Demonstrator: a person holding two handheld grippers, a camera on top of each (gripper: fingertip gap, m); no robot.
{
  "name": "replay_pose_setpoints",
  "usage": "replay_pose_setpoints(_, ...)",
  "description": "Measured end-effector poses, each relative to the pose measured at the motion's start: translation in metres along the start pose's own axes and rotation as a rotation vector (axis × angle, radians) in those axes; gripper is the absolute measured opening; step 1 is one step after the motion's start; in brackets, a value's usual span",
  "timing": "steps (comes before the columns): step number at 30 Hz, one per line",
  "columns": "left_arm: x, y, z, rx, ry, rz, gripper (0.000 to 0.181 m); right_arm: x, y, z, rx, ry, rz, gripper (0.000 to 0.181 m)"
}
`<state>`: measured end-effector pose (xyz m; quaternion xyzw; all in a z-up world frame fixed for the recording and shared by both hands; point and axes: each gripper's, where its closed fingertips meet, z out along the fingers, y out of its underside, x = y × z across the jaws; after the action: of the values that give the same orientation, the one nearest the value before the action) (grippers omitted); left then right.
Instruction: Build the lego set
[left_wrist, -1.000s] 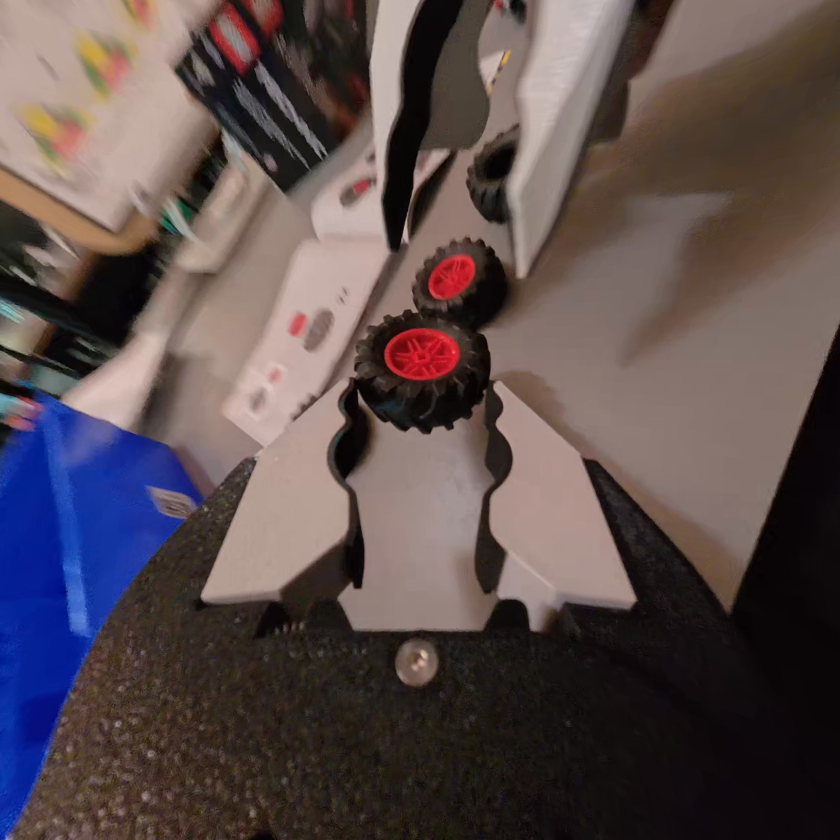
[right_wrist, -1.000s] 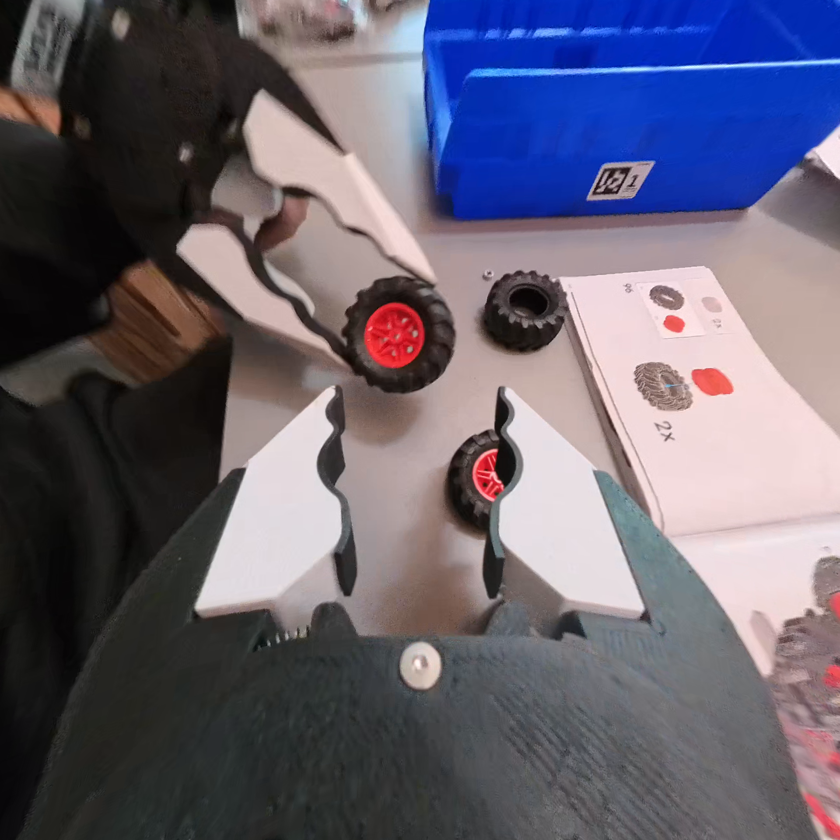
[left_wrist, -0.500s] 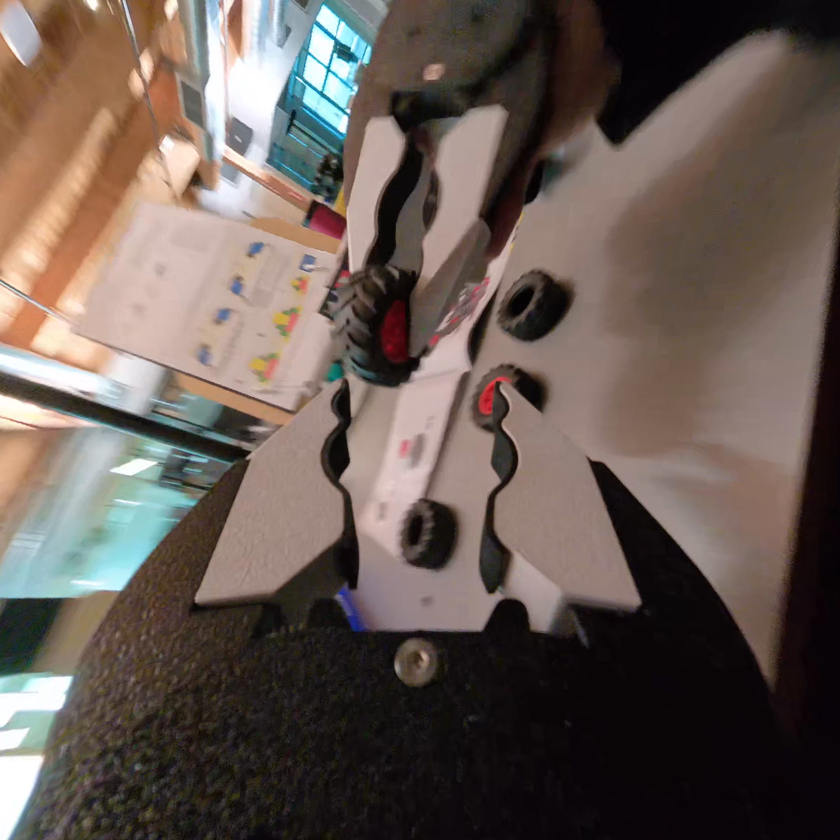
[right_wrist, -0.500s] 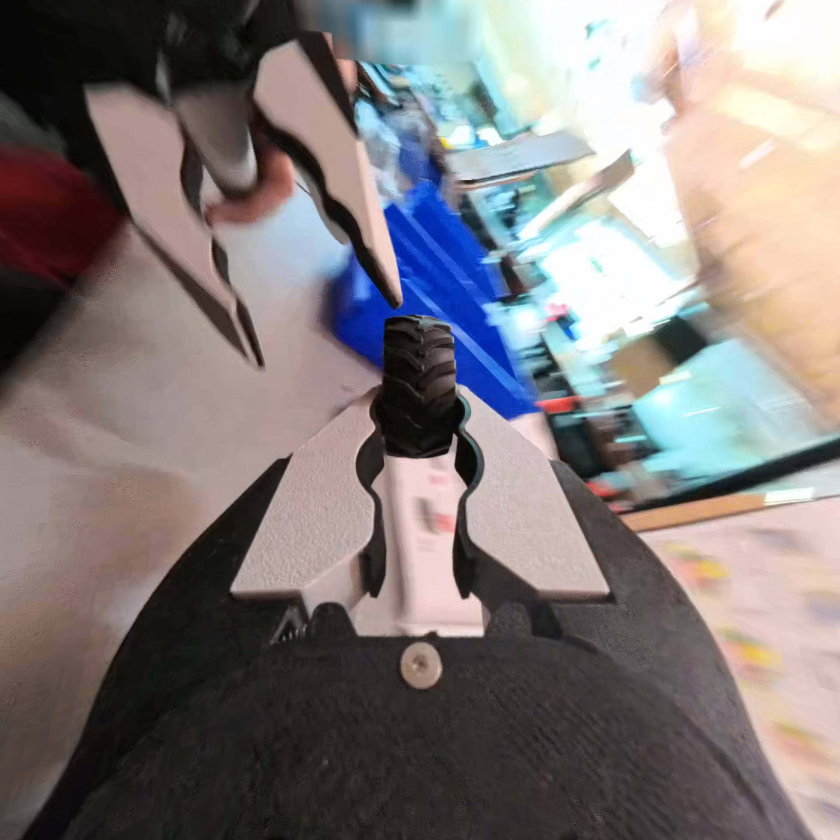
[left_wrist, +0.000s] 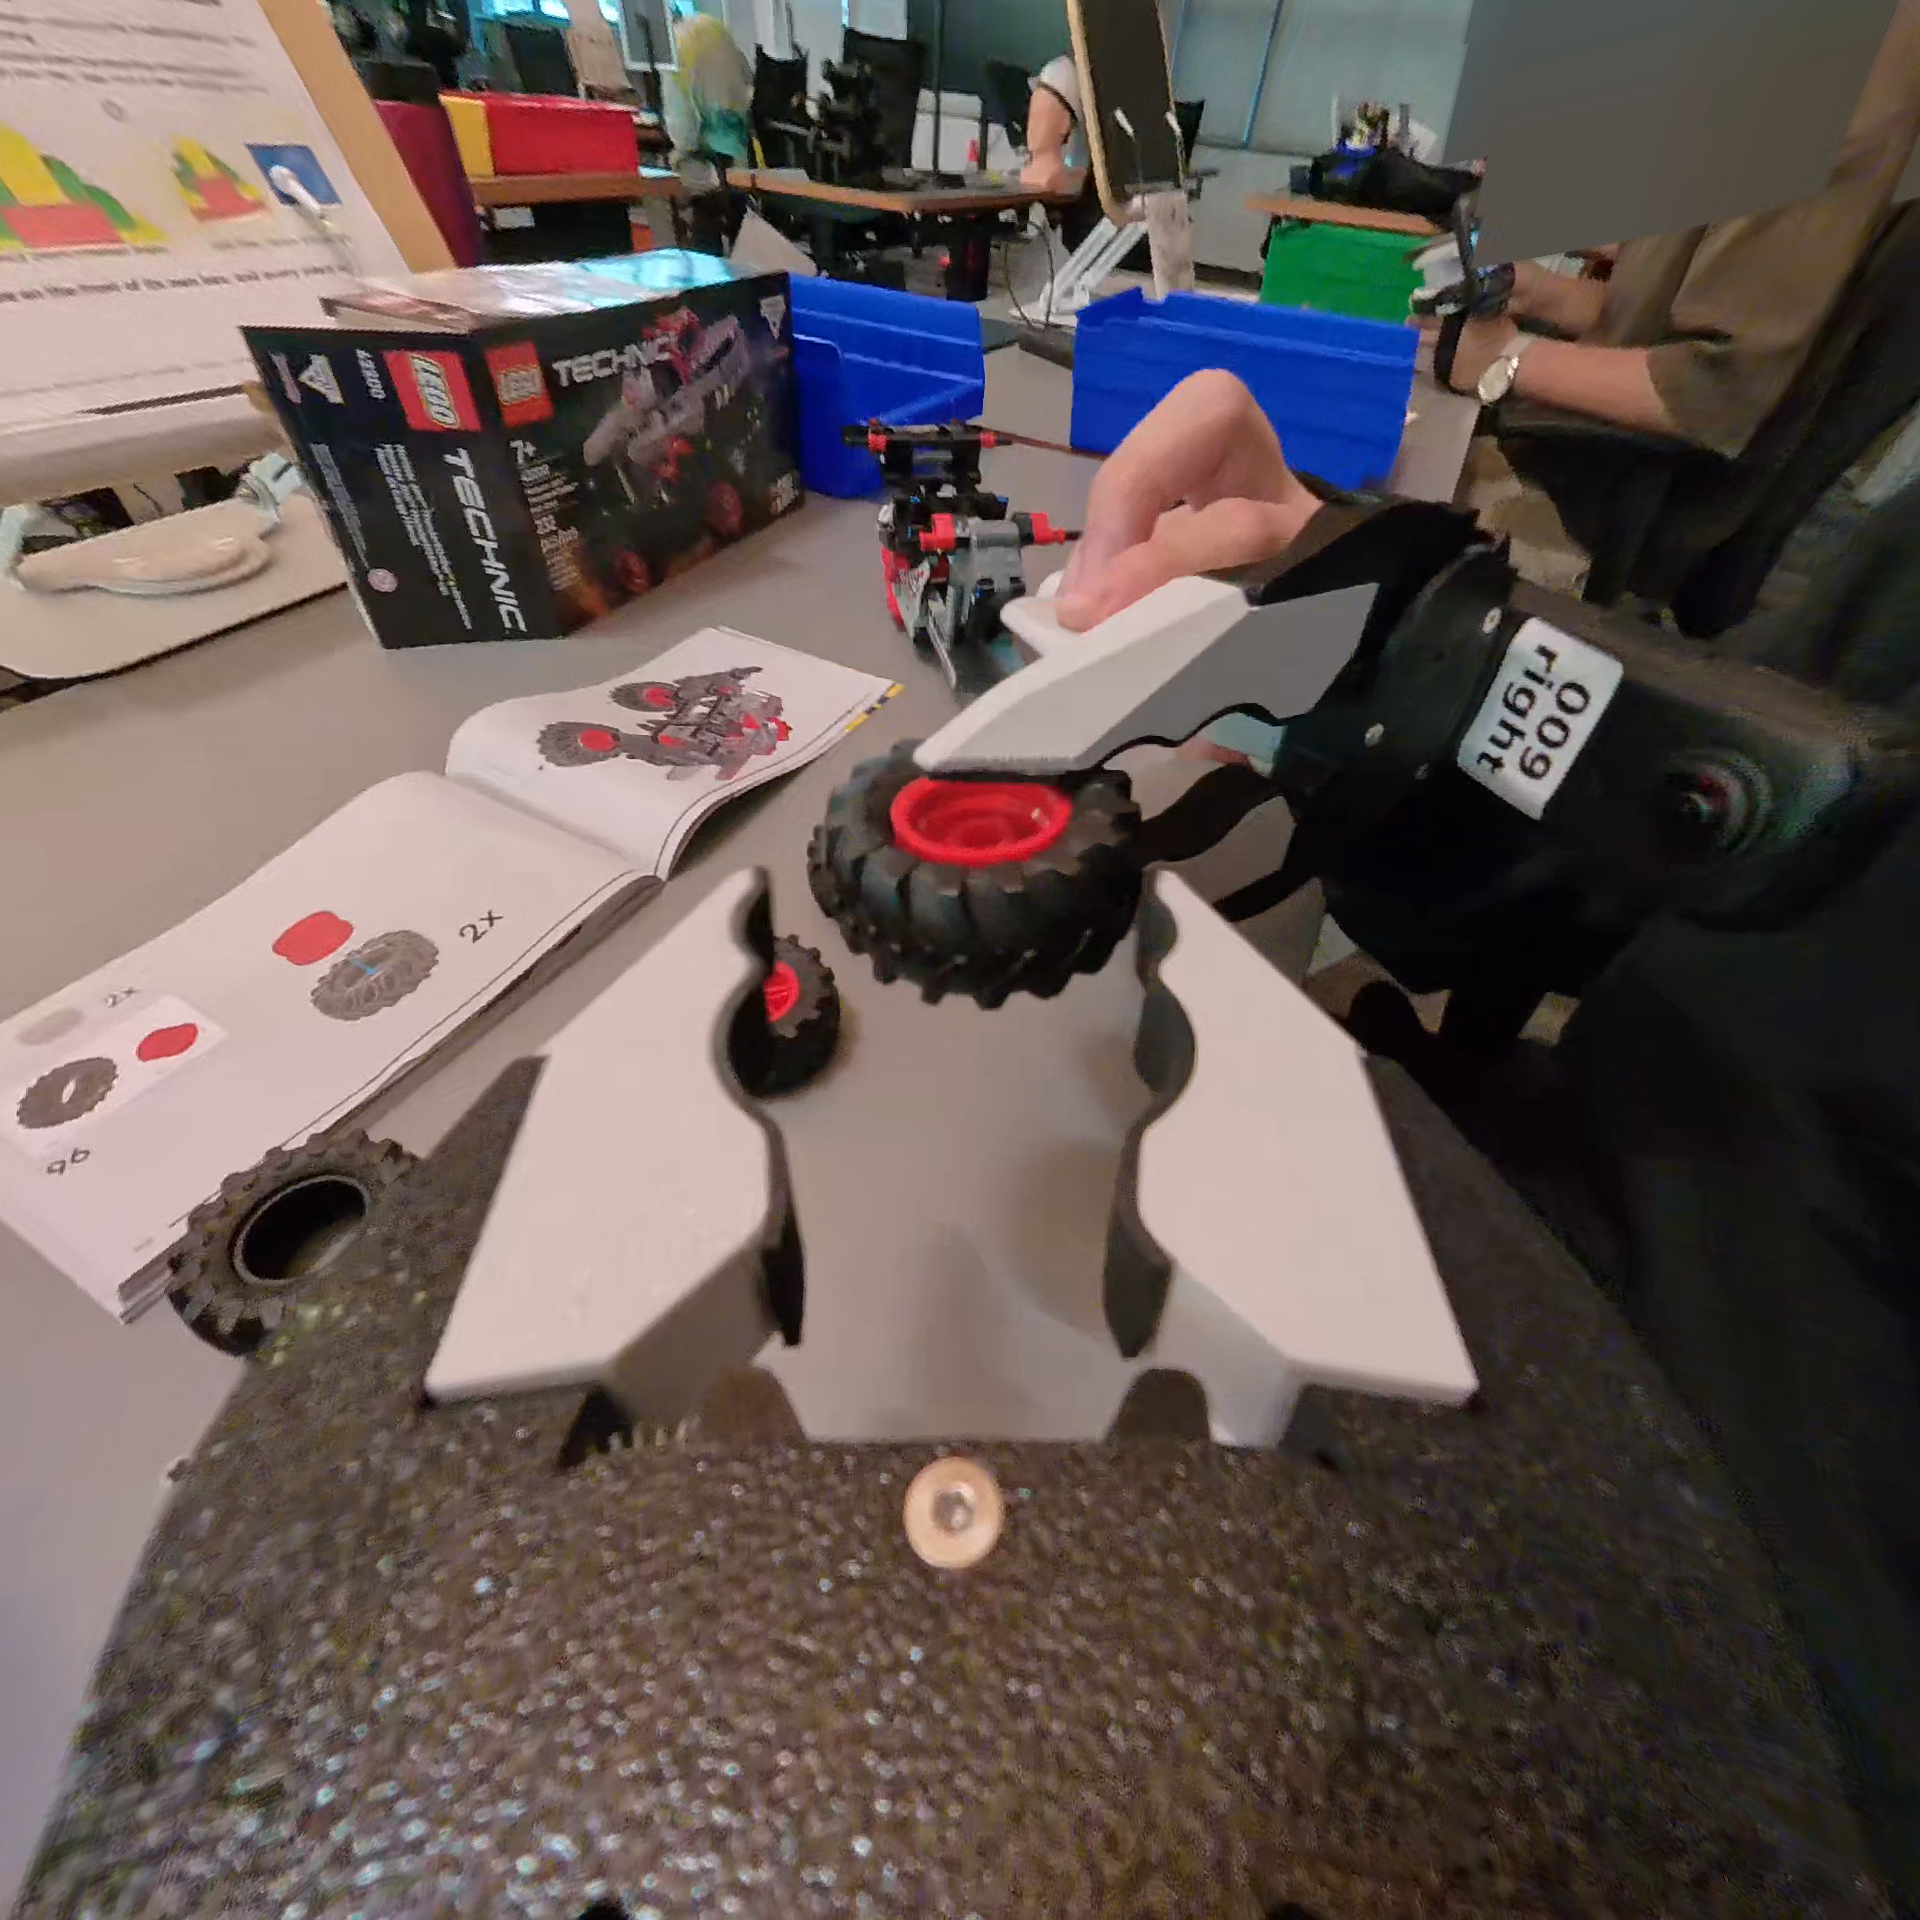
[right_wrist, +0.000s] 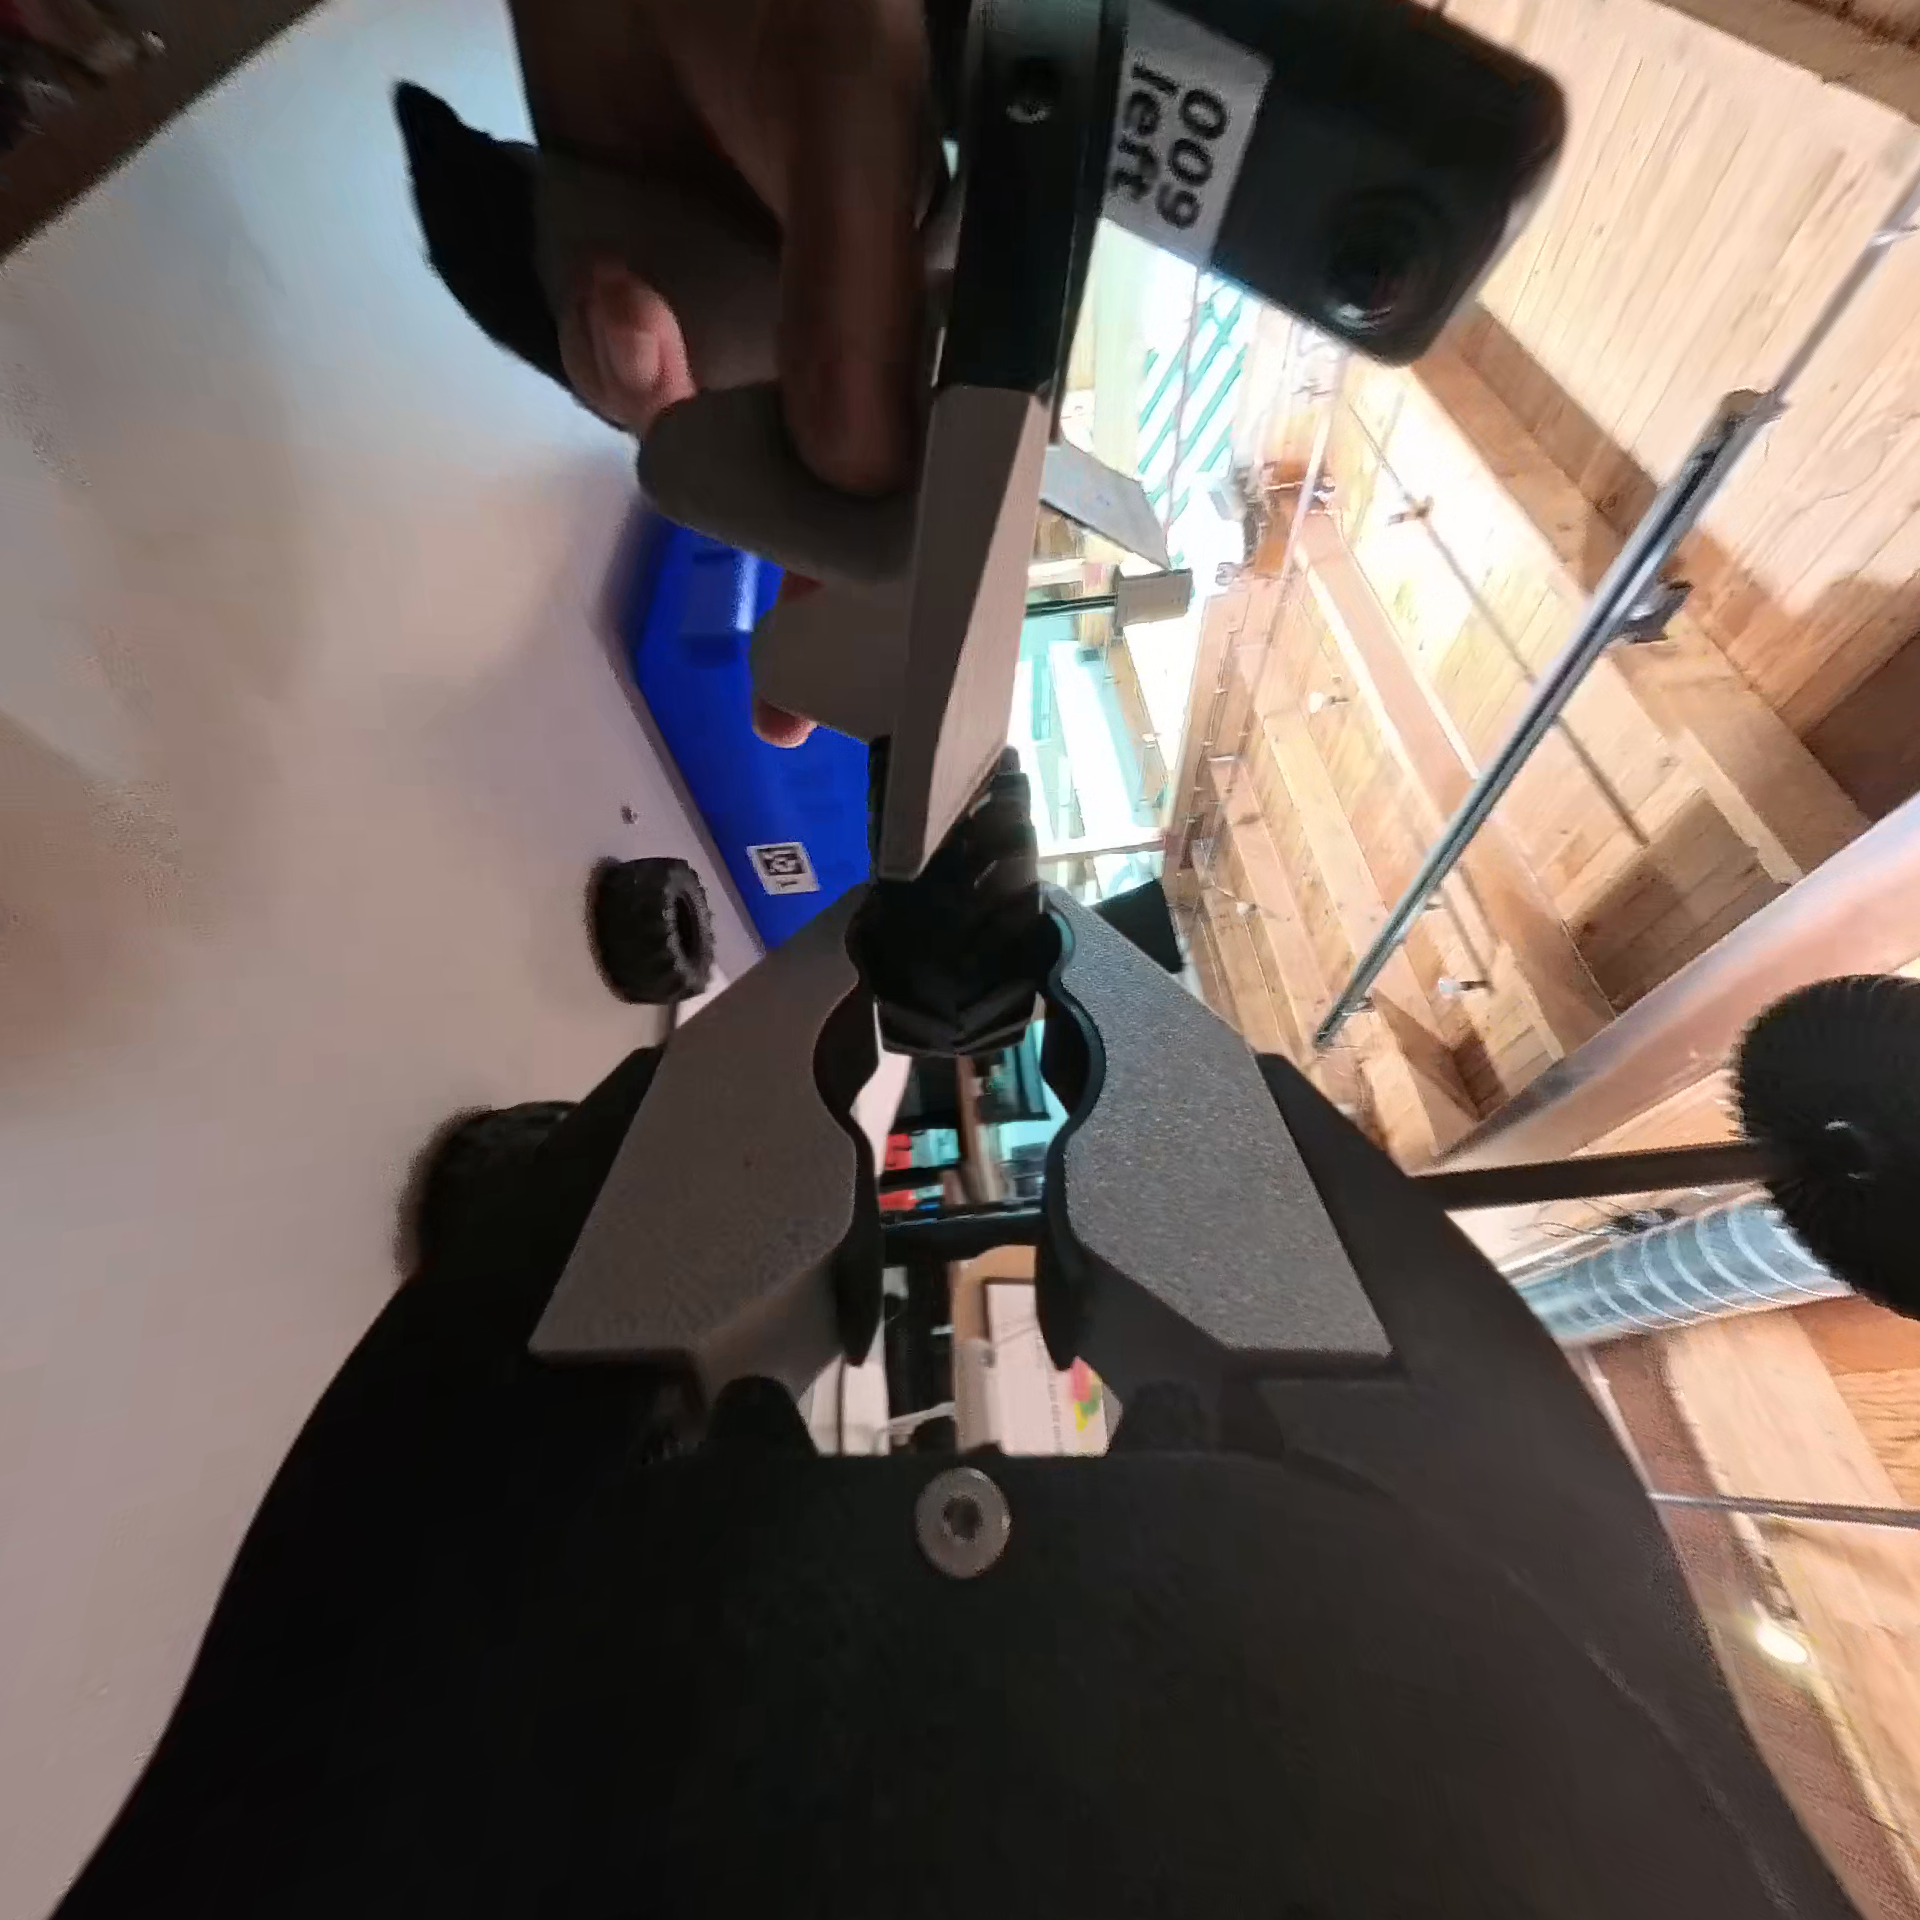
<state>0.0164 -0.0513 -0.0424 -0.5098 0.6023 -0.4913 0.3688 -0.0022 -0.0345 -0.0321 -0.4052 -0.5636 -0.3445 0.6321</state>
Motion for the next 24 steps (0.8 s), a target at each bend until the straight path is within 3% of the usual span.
replay_pose_setpoints(1, 0.001, 0.004, 0.001, -0.021, 0.003, 0.032, 0.056, -0.006, 0.002, 0.001, -0.007, -0.032, 0.009, 0.024)
replay_pose_setpoints(6, -0.015, 0.038, -0.001, -0.142, -0.104, 0.201, 0.056, -0.036, 0.010, 0.002, -0.012, -0.214, 0.119, 0.041)
replay_pose_setpoints(8, -0.026, 0.061, -0.007, -0.218, -0.165, 0.253, 0.056, -0.051, 0.016, -0.005, -0.042, -0.360, 0.188, 0.046)
replay_pose_setpoints(13, -0.033, 0.107, -0.015, -0.384, -0.211, 0.258, 0.056, -0.070, 0.003, -0.018, -0.016, -0.604, 0.467, 0.026)
replay_pose_setpoints(17, -0.033, 0.120, -0.015, -0.461, -0.249, 0.225, 0.056, -0.094, -0.010, -0.007, -0.022, -0.681, 0.512, 0.037)
replay_pose_setpoints(21, -0.030, 0.124, -0.016, -0.467, -0.262, 0.113, 0.056, -0.113, -0.010, 0.002, -0.039, -0.716, 0.440, 0.044)
replay_pose_setpoints(24, -0.035, 0.118, -0.023, -0.439, -0.304, 0.187, 0.066, -0.112, -0.005, 0.011, -0.056, -0.686, 0.415, 0.046)
